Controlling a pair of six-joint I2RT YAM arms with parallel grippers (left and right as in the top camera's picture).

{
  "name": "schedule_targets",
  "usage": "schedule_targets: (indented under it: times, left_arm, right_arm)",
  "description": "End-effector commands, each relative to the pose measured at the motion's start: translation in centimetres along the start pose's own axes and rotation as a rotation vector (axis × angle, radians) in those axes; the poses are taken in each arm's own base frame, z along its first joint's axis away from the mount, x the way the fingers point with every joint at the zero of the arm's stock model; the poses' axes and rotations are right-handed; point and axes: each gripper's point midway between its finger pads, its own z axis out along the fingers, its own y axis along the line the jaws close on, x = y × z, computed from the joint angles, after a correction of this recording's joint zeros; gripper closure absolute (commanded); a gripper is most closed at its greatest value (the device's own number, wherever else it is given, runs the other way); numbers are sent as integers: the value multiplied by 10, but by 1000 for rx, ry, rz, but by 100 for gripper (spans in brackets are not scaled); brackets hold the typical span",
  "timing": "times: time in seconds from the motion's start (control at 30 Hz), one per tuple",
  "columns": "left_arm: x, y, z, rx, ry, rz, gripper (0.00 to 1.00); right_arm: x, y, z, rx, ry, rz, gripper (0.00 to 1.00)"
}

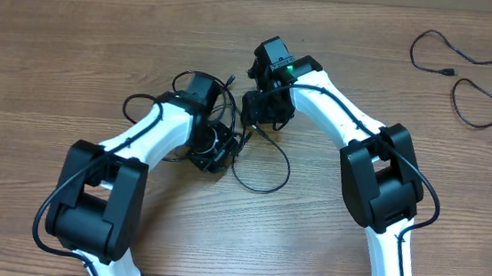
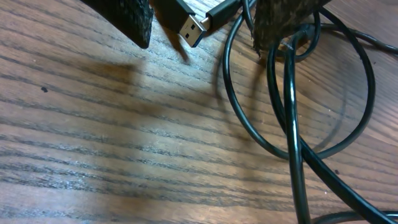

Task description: Untangle cables

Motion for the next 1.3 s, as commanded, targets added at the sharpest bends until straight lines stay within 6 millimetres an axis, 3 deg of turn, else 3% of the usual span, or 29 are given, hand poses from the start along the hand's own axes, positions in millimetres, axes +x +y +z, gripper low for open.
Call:
schedule_targets:
  times: [0.0, 0.23, 0.37, 0.57, 0.67, 0.87, 1.27]
  left_arm:
    - [-1, 0, 3, -13, -46, -110, 62]
    - [-18, -6, 0, 18, -126, -174, 61]
    - [-12, -23, -4, 105, -18, -179, 59]
    - [-28, -15, -6, 83, -92, -197, 57]
    - [-23, -14, -1, 67, -84, -188, 55]
    - [-21, -9, 5, 37, -84, -188, 63]
    - [-29, 1, 6, -8, -155, -198, 62]
  right_arm:
    - [-3, 0, -7, 5, -20, 0, 48]
    - [-3, 0, -7, 6, -19, 0, 48]
    - [-2, 0, -7, 7, -16, 1, 48]
    - [-2, 0, -7, 7, -16, 1, 47]
    - [-2, 0, -7, 7, -16, 1, 48]
    - [-1, 0, -7, 8, -13, 2, 47]
    - [-1, 0, -7, 8, -13, 2, 48]
